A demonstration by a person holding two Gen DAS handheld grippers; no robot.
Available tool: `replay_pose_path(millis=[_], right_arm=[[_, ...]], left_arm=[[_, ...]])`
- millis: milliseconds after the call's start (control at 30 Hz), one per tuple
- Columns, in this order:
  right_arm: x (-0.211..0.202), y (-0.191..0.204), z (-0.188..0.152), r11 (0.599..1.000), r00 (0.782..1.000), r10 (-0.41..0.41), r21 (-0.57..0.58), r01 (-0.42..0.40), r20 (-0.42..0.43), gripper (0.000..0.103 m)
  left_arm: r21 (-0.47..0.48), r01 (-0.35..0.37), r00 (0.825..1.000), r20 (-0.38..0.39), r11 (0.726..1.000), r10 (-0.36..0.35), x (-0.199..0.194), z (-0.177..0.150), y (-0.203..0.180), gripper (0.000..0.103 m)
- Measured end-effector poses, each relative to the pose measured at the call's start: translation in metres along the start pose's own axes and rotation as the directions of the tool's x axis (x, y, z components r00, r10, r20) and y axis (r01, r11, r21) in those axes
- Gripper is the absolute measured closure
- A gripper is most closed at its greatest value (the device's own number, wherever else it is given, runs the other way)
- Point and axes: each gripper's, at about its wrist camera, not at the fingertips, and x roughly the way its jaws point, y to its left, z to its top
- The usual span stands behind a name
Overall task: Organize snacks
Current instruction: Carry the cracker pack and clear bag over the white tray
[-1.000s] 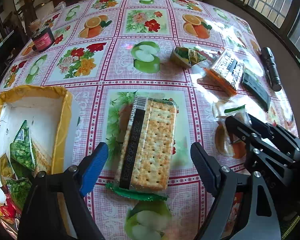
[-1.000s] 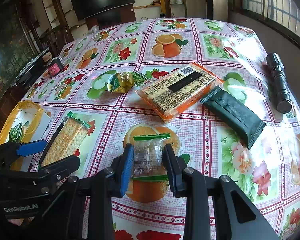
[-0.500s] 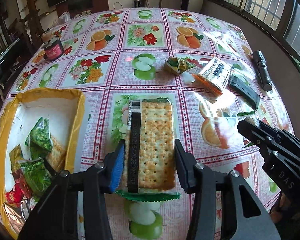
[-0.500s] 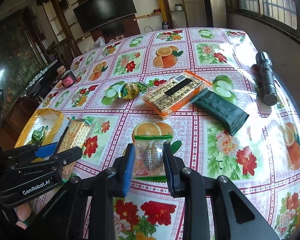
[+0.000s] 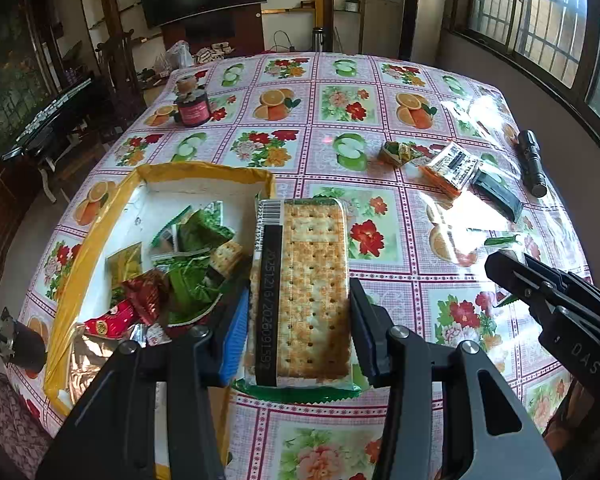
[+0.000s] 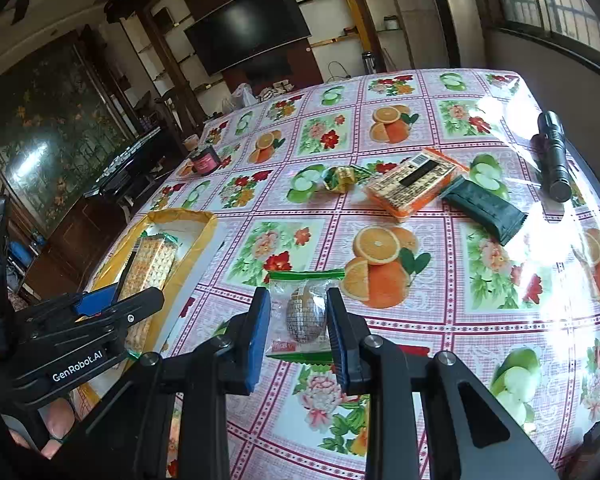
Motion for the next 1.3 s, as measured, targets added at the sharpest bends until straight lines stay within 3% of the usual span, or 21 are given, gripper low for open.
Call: replay_pose_path(millis=[700, 1300], right_arm=[[0.019, 0.087, -0.006, 0.982, 0.989, 0.138, -0.123, -0.142, -0.044, 0.075], [0.045, 0.138, -0.004, 0.957, 0.977, 0.193, -0.202, -0.208, -0.092, 0.075]], left_arm=[[-0.11, -0.081, 0.996, 0.033, 0.991, 0.086, -0.03, -0.023, 0.077, 0.055], [-0.186, -0.133, 0.99, 0.016, 0.974, 0.139, -0.028, -0.031, 0.126, 0.055]])
